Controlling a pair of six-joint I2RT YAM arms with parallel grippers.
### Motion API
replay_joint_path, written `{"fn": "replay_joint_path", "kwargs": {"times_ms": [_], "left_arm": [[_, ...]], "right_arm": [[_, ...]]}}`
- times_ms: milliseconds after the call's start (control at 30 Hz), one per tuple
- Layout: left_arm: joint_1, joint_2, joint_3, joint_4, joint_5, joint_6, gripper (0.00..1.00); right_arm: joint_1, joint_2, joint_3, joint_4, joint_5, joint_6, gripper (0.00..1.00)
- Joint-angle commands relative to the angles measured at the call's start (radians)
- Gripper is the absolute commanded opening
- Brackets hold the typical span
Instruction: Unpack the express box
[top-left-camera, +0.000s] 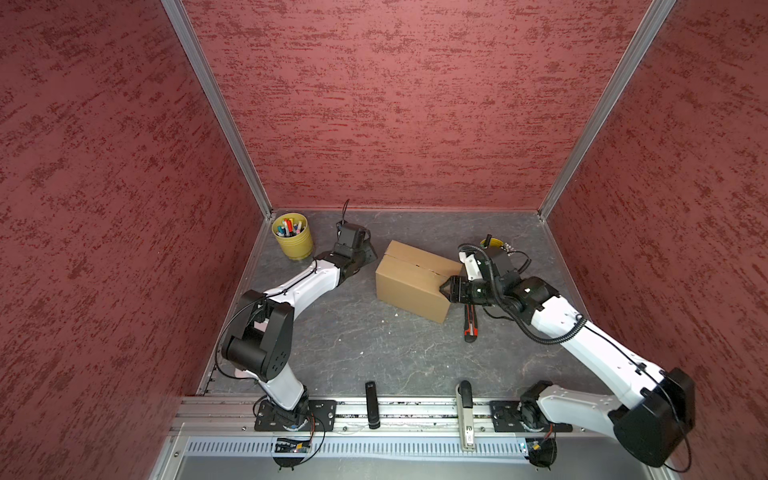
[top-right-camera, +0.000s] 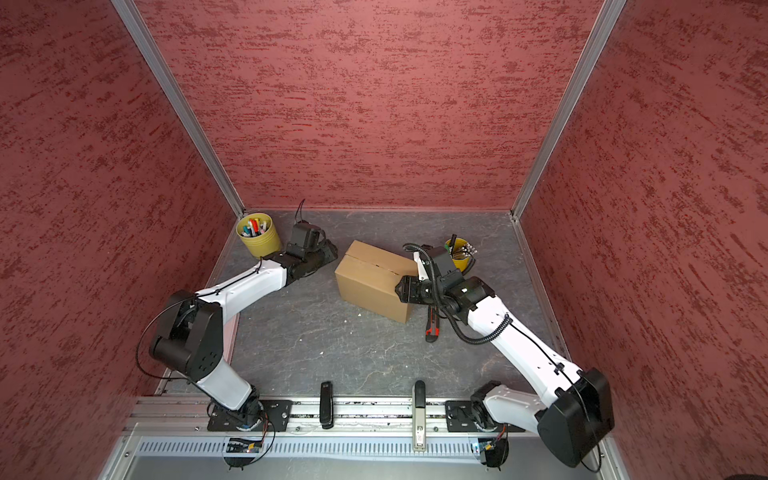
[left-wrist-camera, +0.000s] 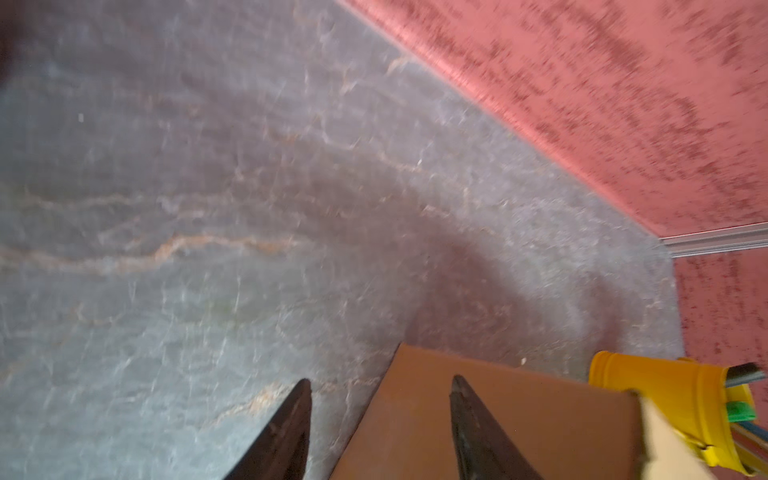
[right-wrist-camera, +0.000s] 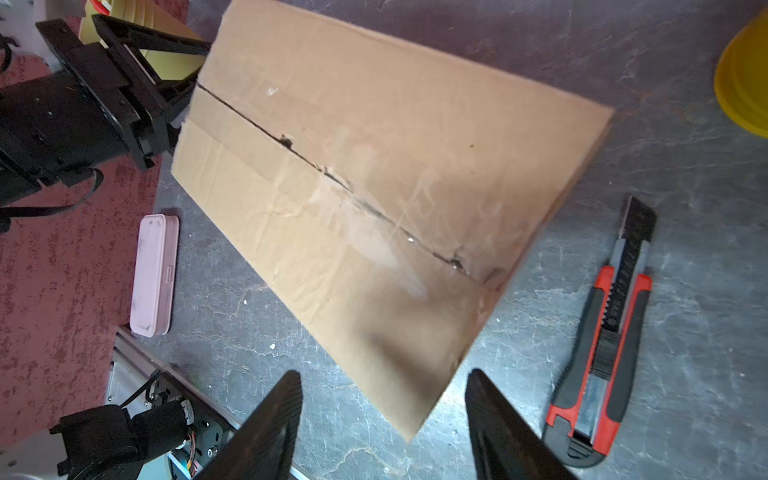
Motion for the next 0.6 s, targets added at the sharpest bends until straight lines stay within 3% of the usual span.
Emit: {"fn": "replay_joint_path", "kwargs": {"times_ms": [0,267,567], "left_arm": [[0.010,-0.028,0.039,-0.014,0.012,0.049,0.54],[-0.040,-0.211,-0.015,-0.162,-0.040,0.032,0.54],[-0.350,-0.420,-0.130,-0.357,-0.240,-0.110,0.55]], "right_arm": [[-0.002,0.009,0.094,-0.099,0.068,-0.034,0.66],[-0.041,0.172,0.368,-0.173,0.116,-0.213,0.68],[-0.129,0.459,0.604,-0.131,0.103,-0.347,0.68]]}}
